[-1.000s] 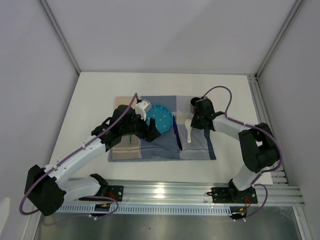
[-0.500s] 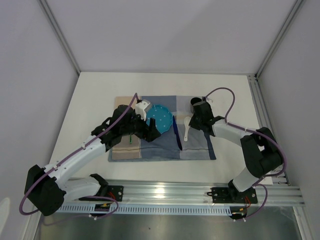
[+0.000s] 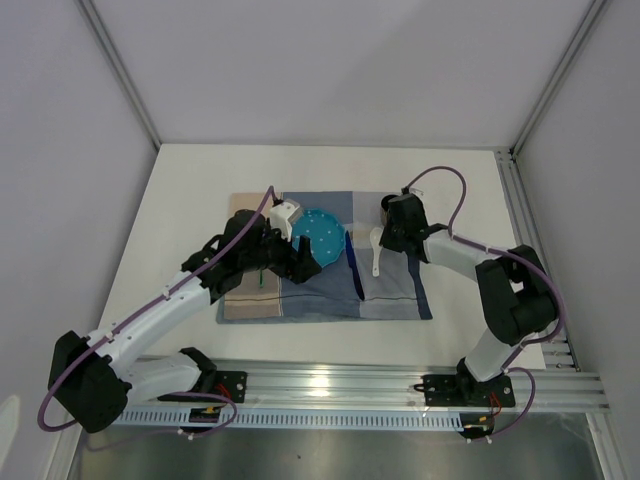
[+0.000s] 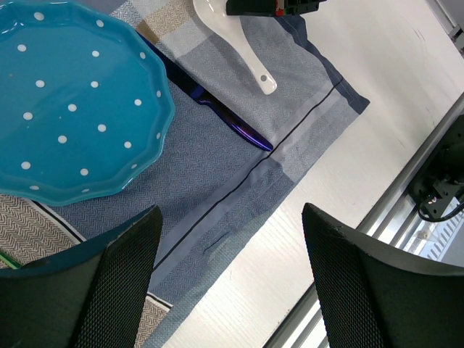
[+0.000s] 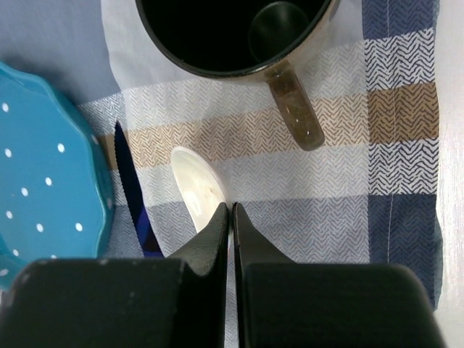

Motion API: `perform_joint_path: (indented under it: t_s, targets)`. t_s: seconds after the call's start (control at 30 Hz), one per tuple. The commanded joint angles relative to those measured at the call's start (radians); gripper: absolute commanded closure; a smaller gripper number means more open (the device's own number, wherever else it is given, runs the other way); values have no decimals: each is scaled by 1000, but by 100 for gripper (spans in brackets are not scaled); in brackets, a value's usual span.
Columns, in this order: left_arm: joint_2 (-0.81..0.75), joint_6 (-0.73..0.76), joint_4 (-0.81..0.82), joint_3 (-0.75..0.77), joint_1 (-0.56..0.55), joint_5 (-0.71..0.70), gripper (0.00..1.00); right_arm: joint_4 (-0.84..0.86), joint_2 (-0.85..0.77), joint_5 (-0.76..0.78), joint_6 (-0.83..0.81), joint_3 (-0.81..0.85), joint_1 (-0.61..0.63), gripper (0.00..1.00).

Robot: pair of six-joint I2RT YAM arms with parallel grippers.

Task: Set the dinner table for one person
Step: Place the spoon on the napkin.

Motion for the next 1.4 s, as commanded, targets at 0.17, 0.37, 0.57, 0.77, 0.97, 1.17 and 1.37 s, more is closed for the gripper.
perform_joint_path:
  t_s: [0.17, 0.37, 0.57, 0.77, 0.97, 1.17, 1.37]
  targets:
    - [-17, 18, 28, -5, -7, 23, 18, -5, 13, -48, -82, 38, -23, 100]
    - [-16, 17, 28, -3, -7, 25, 18, -10, 33, -53, -98, 36, -40, 100]
    - [-14, 20, 25, -5, -7, 20, 18, -5, 47, -45, -90, 33, -53, 100]
    - [-14, 20, 25, -2, -7, 20, 18, -11, 42, -54, -85, 35, -56, 68]
    - [-11, 21, 25, -2, -7, 20, 18, -29, -76, 21, -93, 33, -50, 65]
    - [-2, 17, 28, 0, -7, 25, 18, -40, -148, -17, -113, 56, -26, 65]
    - [4, 14, 28, 3, -7, 29, 18, 50, -70, -233, -78, 26, -11, 67]
